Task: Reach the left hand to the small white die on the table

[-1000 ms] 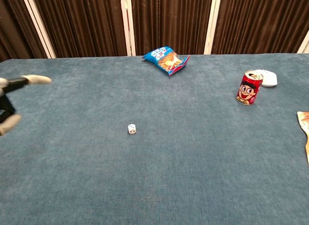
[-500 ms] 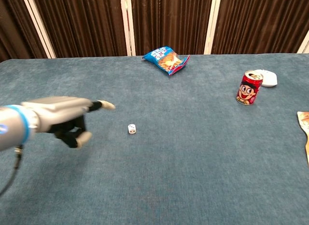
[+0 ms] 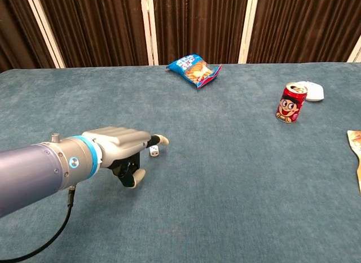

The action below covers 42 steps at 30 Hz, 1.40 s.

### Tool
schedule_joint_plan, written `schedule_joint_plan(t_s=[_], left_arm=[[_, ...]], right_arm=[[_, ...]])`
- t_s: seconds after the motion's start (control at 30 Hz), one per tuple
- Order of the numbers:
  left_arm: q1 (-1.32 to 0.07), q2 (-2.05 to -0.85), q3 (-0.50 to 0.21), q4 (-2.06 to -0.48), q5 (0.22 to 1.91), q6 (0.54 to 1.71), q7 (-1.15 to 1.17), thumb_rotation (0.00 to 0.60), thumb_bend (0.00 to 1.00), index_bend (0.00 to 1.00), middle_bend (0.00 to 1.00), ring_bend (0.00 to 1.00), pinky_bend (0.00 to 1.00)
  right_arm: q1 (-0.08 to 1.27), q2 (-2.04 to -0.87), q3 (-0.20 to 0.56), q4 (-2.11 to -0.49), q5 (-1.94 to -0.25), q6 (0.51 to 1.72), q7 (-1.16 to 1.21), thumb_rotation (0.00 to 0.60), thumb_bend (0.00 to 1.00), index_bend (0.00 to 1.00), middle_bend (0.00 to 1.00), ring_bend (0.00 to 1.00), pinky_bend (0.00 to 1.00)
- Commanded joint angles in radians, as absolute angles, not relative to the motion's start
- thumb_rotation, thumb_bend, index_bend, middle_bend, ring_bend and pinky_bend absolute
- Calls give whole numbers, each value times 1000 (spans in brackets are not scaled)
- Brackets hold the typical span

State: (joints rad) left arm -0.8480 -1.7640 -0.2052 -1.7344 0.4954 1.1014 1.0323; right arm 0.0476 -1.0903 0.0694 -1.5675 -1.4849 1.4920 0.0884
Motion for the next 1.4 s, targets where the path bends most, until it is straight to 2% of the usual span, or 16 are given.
schedule_joint_plan(t_s=[0.03, 0.97, 1.4], left_arm=[[-856, -1760, -193, -1740, 495, 1119, 1023, 600, 653, 0, 883, 879, 849], [-873, -1735, -85, -1782, 498, 1151, 960, 600, 656, 0, 883, 880, 849], [-823, -1676, -13, -1882, 634, 1215, 893, 600, 655, 0, 881, 876, 849]], right_arm=[[47, -1090, 69, -1568, -1487, 1495, 87, 600, 4, 63, 0, 0, 0], [48, -1094, 69, -1573, -1493, 1496, 75, 600, 4, 62, 0, 0, 0], [42, -1097, 59, -1583, -1518, 1514, 52, 600, 5, 63, 0, 0, 0]])
